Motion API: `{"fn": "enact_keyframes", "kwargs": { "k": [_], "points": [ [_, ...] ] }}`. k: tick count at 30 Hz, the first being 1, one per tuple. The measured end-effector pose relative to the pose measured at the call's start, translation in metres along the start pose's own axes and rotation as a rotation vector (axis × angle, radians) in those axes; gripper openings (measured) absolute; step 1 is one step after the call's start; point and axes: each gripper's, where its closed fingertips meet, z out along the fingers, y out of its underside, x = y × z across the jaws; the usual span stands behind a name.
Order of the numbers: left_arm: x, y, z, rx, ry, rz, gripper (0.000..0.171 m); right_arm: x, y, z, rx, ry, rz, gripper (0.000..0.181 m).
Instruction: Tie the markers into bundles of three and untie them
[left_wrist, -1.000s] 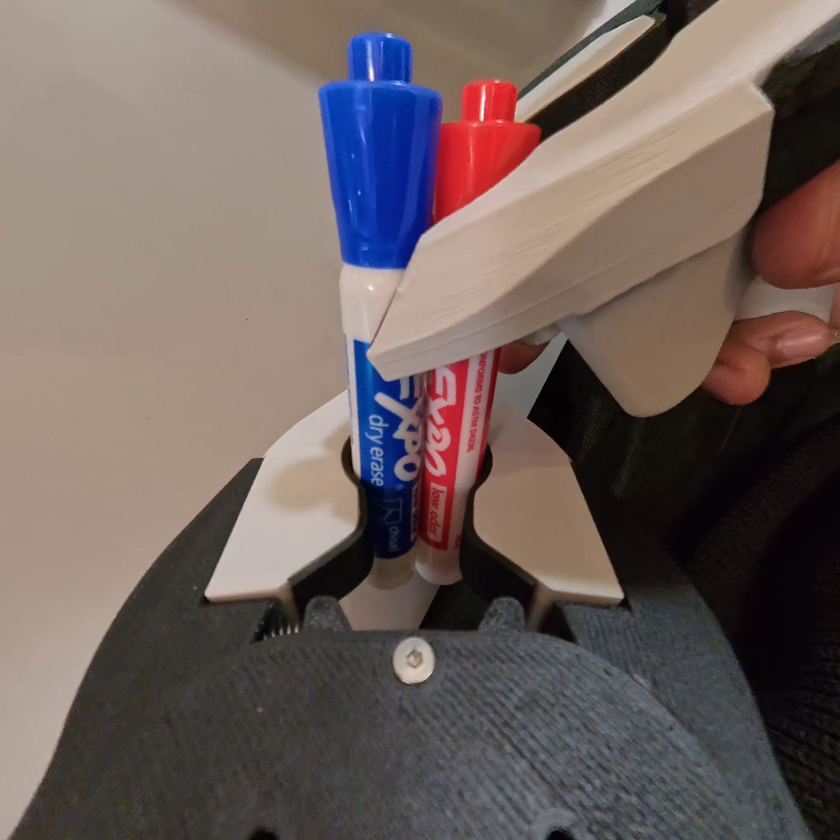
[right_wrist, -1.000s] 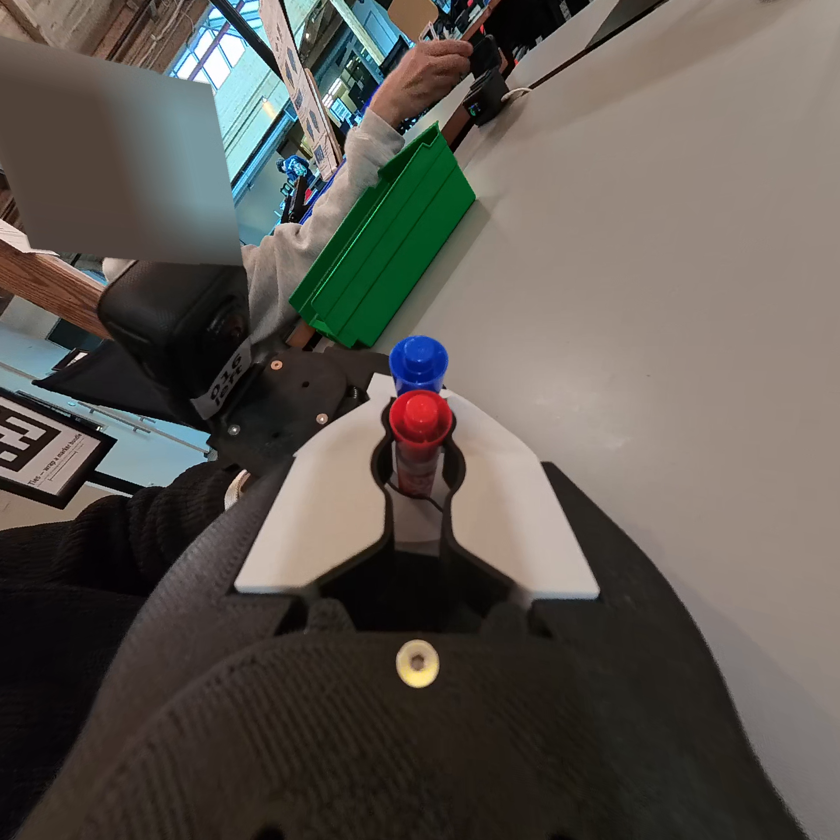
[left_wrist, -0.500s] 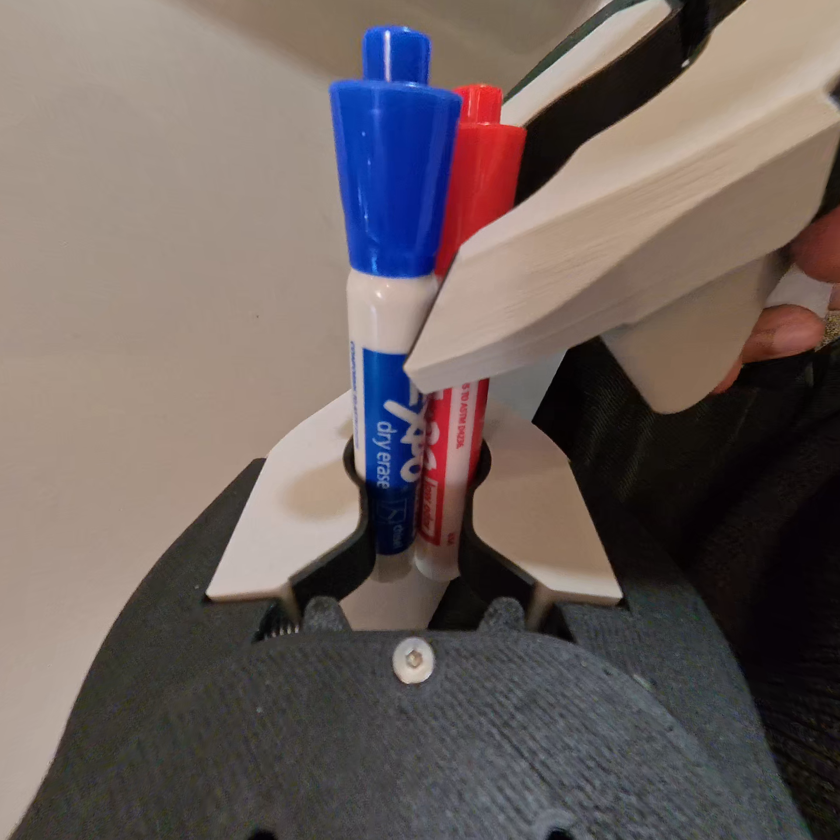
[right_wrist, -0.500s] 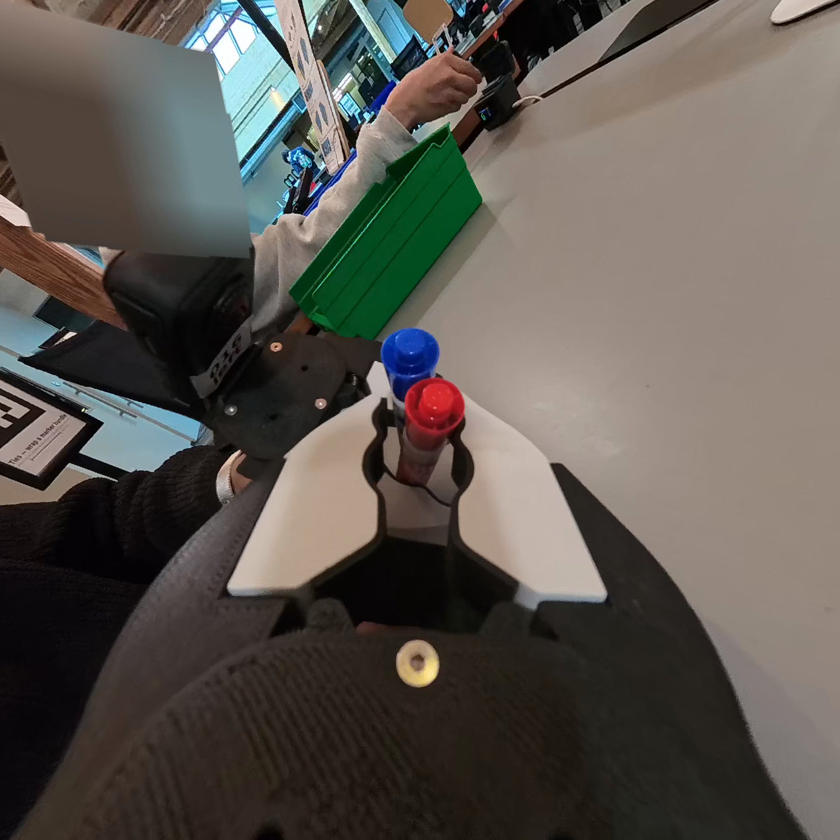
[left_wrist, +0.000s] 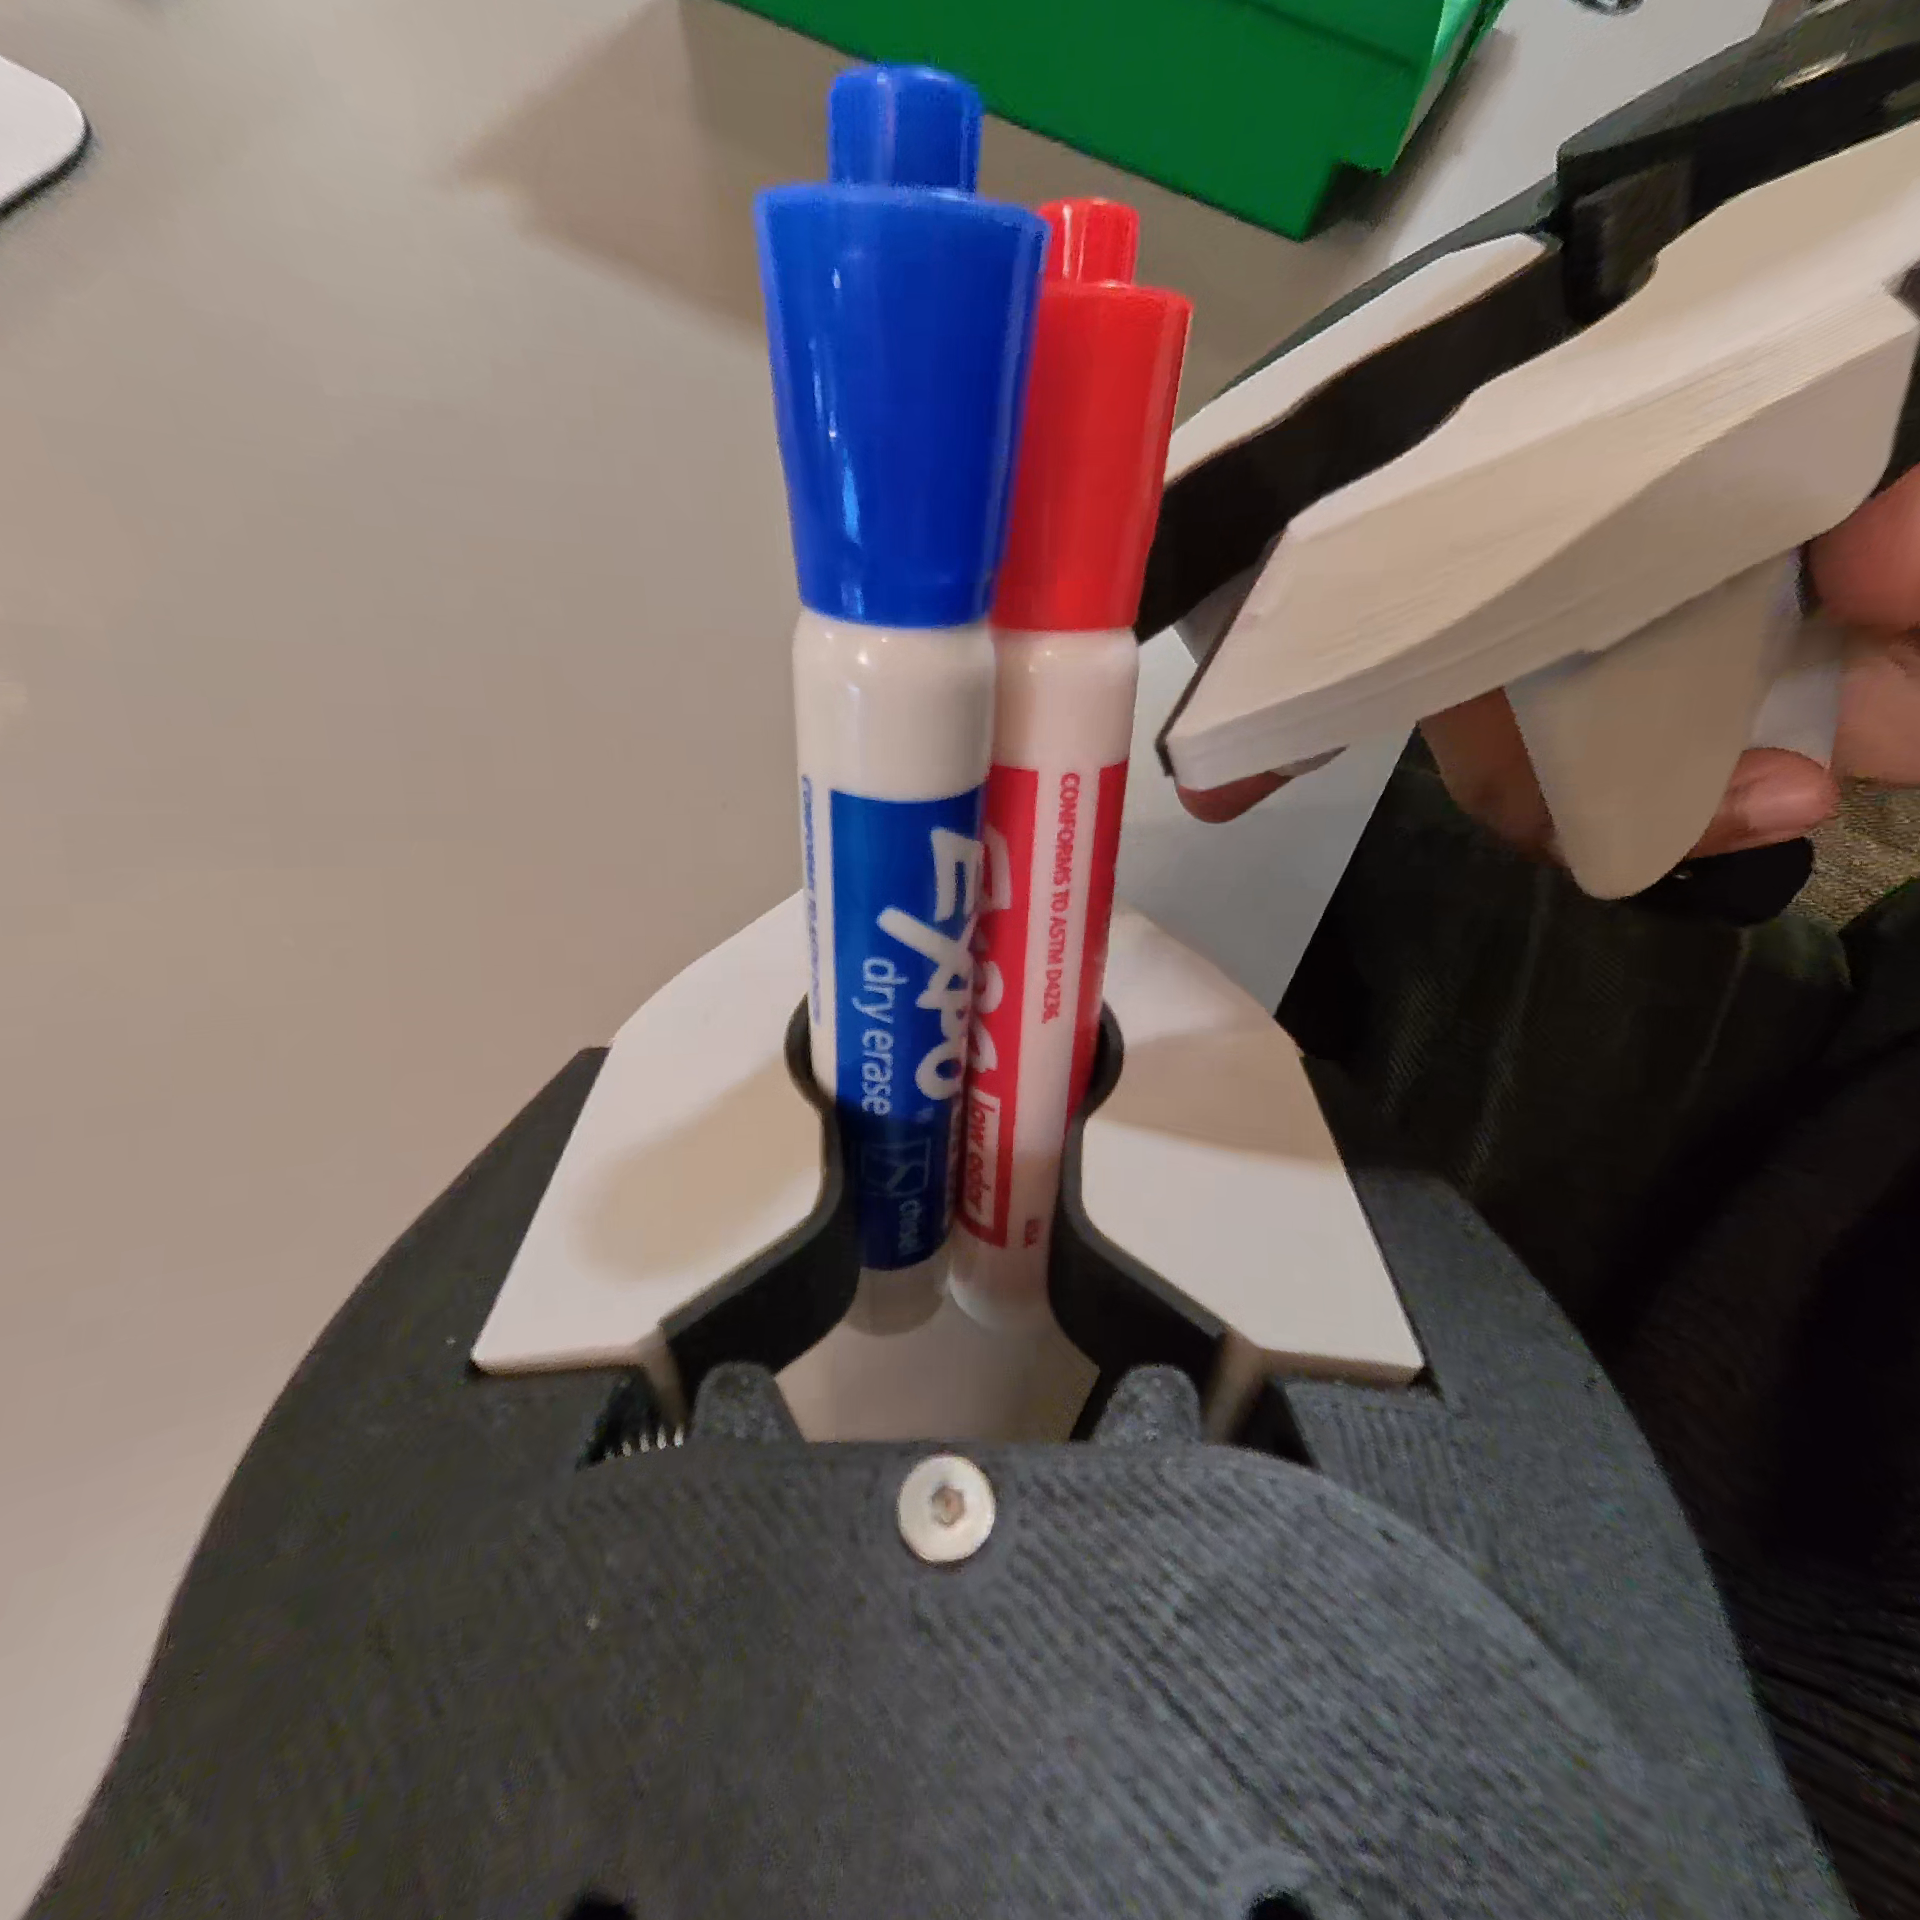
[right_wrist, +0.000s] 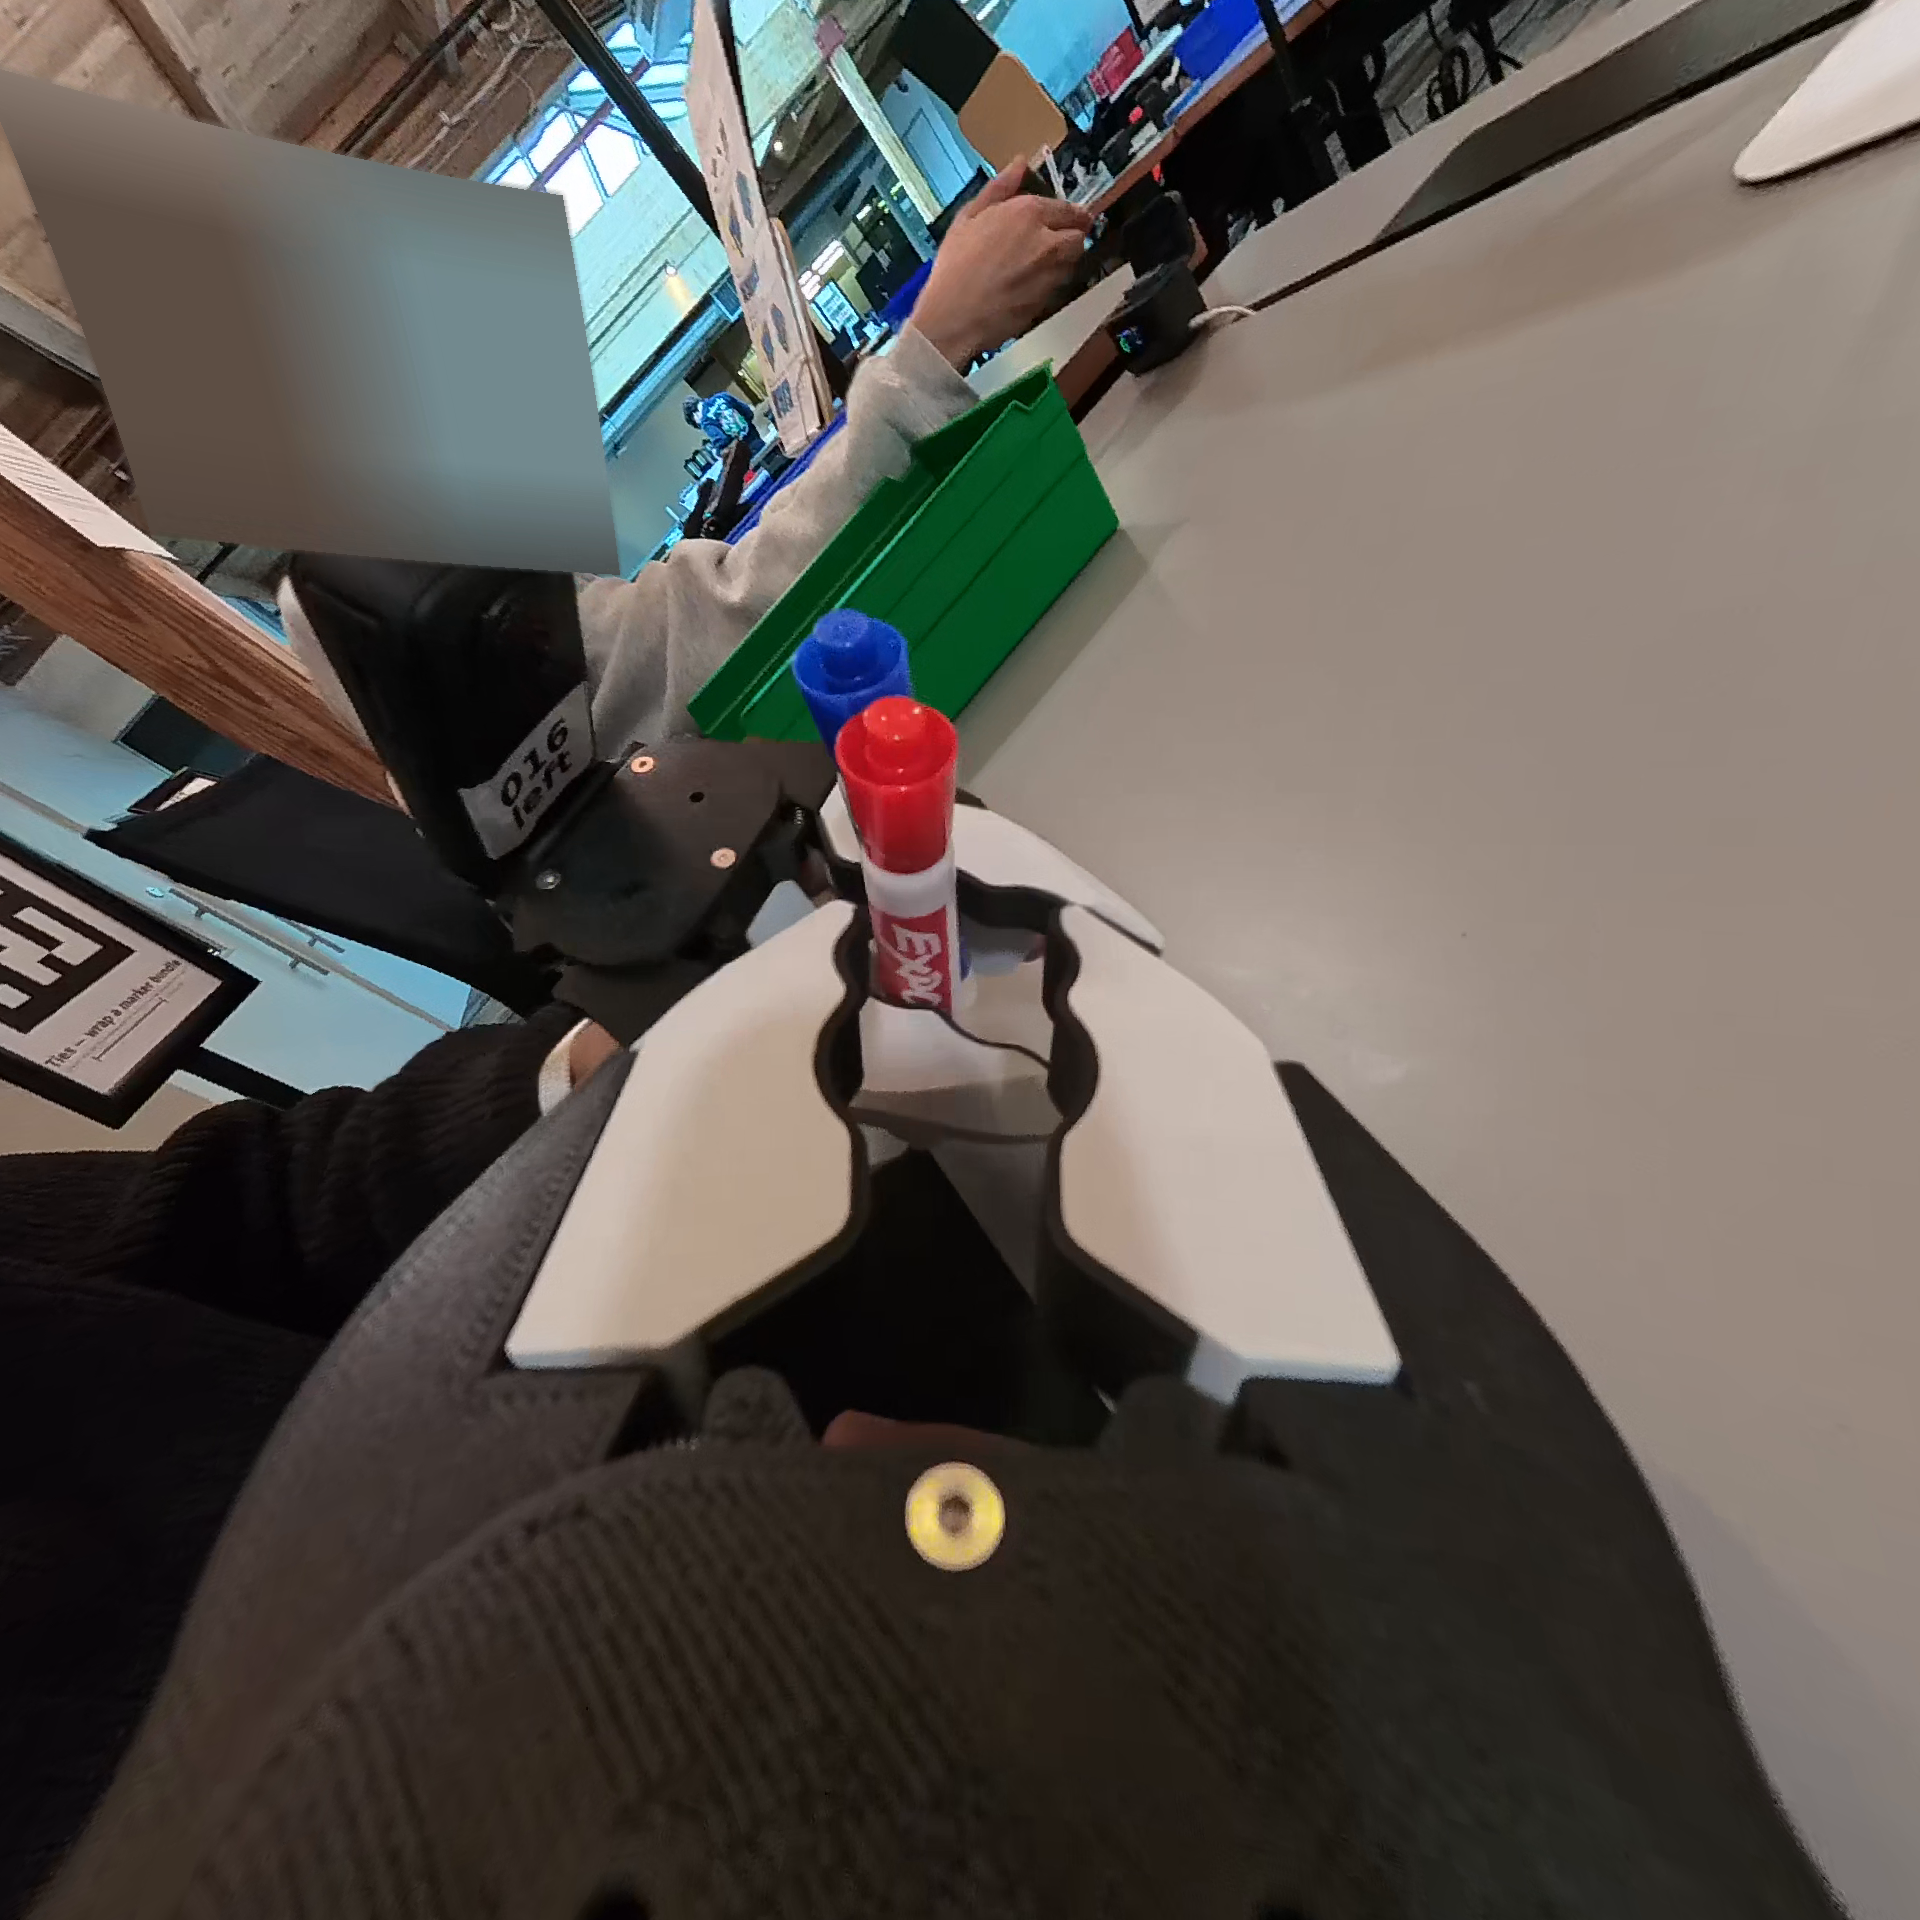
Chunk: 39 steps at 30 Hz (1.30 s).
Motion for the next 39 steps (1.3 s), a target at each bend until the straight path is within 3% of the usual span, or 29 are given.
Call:
{"fn": "enact_keyframes", "kwargs": {
  "k": [11,18,39],
  "points": [
    [0.001,-0.014,-0.007,0.099,-0.026,0.061,0.042,-0.014,0.004,0.003,-0.019,-0.033,-0.1,0.028],
    [0.003,-0.01,-0.003,0.082,-0.028,0.077,0.042,-0.016,0.009,0.004,-0.05,-0.029,-0.14,0.016],
    [0.006,0.002,0.006,0.007,-0.033,0.069,0.042,-0.008,0.029,0.01,-0.168,0.018,-0.109,0.018]
  ]
}}
